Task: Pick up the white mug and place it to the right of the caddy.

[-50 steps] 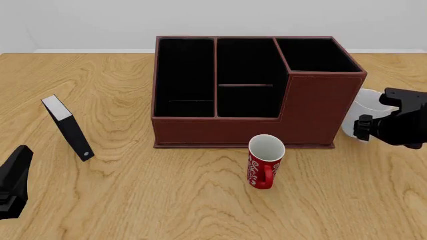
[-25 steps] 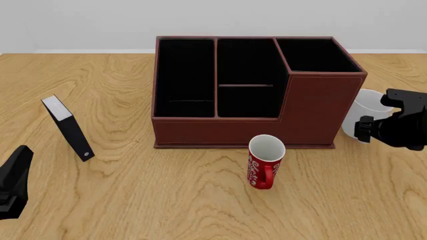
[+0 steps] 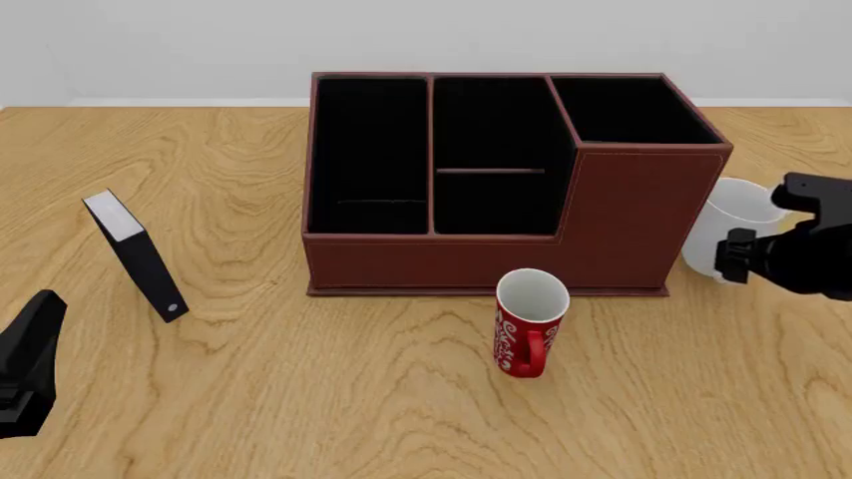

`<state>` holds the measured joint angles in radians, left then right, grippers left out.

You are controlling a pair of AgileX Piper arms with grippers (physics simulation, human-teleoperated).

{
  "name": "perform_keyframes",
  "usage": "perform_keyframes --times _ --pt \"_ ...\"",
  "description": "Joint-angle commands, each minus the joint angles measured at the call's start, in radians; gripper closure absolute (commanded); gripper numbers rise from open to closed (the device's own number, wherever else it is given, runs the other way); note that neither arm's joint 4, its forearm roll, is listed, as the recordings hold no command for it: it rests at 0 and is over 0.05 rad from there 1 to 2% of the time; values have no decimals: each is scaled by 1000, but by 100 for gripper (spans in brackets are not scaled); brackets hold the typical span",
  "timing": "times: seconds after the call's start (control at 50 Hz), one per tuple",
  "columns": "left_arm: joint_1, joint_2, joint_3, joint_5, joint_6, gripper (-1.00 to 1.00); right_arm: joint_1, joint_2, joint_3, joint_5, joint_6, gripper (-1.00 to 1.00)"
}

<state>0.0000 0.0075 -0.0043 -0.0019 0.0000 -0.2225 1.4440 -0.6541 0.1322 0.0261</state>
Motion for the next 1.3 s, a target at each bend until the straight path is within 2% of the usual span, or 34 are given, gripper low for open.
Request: perform_keyframes --times 0.02,0.36,1.3 --pt "0 0 0 0 0 -100 -3 -45 9 19 -1 -100" --pt "0 0 0 0 0 -100 8 -54 16 13 2 -100" --pt "0 0 0 0 0 -100 8 -209 21 101 -4 -100"
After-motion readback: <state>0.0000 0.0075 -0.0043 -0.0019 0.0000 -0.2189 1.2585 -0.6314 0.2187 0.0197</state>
